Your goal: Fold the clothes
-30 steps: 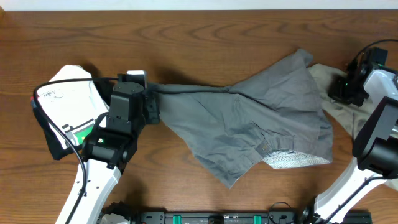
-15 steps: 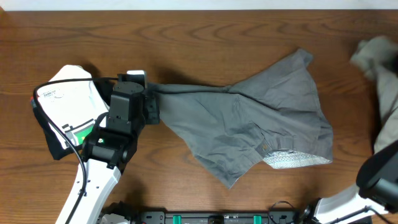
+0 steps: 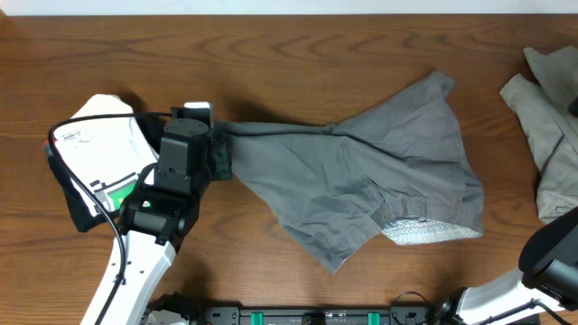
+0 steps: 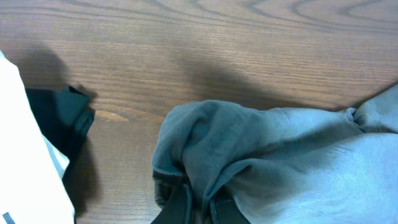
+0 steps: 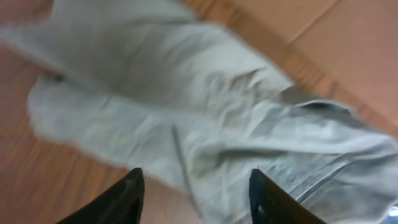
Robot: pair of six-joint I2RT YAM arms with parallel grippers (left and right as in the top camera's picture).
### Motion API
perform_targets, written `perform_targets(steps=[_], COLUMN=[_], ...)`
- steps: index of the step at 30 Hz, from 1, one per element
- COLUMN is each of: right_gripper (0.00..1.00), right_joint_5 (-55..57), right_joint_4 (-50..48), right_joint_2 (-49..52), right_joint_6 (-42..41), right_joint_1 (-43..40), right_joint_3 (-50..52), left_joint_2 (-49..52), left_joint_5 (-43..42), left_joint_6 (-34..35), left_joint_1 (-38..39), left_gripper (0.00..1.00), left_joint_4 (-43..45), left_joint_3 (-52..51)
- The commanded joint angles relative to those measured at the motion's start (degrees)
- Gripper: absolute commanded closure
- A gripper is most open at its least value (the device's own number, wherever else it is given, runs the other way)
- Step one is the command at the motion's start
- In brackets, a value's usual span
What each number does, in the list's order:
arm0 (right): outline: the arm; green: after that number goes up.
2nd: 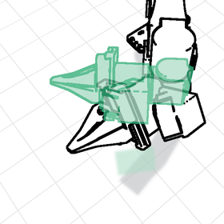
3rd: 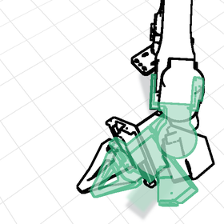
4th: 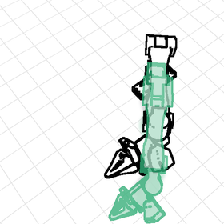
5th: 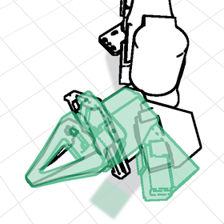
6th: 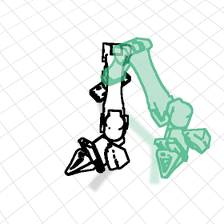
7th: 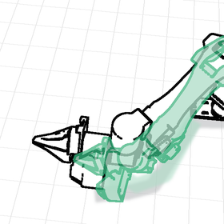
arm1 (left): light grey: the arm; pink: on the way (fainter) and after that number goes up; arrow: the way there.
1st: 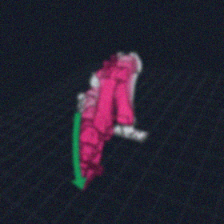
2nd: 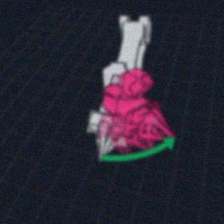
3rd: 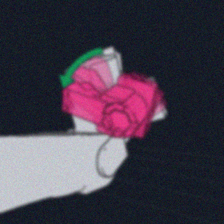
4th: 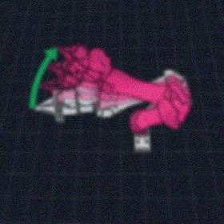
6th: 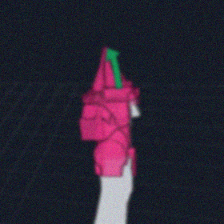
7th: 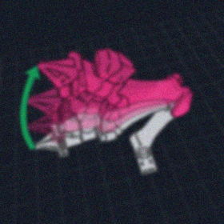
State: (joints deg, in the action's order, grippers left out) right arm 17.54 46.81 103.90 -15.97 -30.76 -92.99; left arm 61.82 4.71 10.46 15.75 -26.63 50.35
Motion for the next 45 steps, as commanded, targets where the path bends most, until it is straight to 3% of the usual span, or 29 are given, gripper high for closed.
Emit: perform_targets(steps=[1, 6, 10, 16, 25, 32, 36, 40, 45], right_gripper=[0.5, 0.49, 0.46, 0.5, 0.51, 0.5, 0.5, 0.49, 0.48], right_joint_5=[-13.51, -25.16, -25.94, -25.92, -25.75, -25.2, -18.08, -11.19, -7.67], right_joint_4=[3.61, 11.08, 15.87, 22.36, 19.56, 14.01, 10.51, 7.08, -2.82], right_joint_2=[0.35, 0.37, 0.37, 0.37, 0.37, 0.37, 0.37, 0.37, 0.37], right_joint_6=[5.01, 10.32, 12.85, 14.43, 14.29, 14.16, 9.25, 6.14, 6.16], right_joint_1=[1.51, 4.42, 8.79, 15.1, 22.27, 23.63, 23.04, 22.56, 22.56], right_joint_3=[0.07, 0.11, 0.28, 2.78, 16.06, 26.38, 29.55, 29.94, 29.88], left_joint_2=[-0.85, -0.83, -0.79, -0.17, 2.19, 2.49, 2.49, 2.49, 2.49], left_joint_5=[0.66, 0.66, 0.66, 0.72, 0.94, 0.9, 0.07, -2.58, -7.19], left_joint_6=[-0.35, -0.37, -0.35, -0.37, -0.39, -0.35, -0.33, -0.33, -0.28], left_joint_1=[-0.46, -0.46, -0.46, -0.48, -0.48, -0.46, -0.46, -0.46, -0.46], left_gripper=[0.94, 0.93, 0.94, 0.94, 0.93, 0.92, 0.68, 0.53, 0.52], left_joint_4=[-0.09, -1.49, -3.82, -5.01, 1.51, 1.18, -2.16, -5.25, -7.74], left_joint_3=[0.68, 0.61, 0.55, 0.52, 0.52, 0.52, 0.52, 0.52, 0.52])
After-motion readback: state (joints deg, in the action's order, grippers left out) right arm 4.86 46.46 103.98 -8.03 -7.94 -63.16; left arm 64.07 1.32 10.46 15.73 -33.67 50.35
